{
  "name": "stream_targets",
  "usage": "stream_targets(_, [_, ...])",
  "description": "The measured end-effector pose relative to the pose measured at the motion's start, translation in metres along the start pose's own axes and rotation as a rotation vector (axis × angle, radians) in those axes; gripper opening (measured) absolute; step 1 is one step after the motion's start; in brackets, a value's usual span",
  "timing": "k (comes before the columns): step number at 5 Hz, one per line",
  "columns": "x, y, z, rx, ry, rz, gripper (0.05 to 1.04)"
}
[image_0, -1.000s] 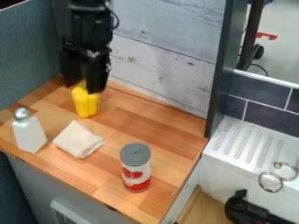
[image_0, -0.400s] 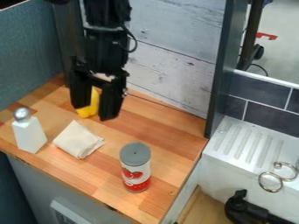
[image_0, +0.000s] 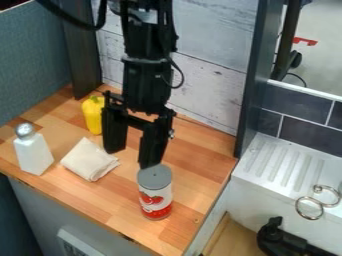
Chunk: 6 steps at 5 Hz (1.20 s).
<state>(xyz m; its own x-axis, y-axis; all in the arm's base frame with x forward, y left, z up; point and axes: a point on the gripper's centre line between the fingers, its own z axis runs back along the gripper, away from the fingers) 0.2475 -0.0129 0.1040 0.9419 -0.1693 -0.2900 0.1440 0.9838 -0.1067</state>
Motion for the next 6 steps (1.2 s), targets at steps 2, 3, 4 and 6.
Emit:
stream_targets(2, [-0.009,-0.016,-0.032,0.007,0.141,0.1,1.004])
stream_targets(3, [-0.016,-0.015,-0.042,0.01,0.175,0.153,1.004])
stream_targets(4, [-0.015,-0.009,-0.063,-0.031,0.2,0.18,1.004])
stream_targets(6, [0.009,0.0,-0.081,-0.039,0.17,0.113,1.004])
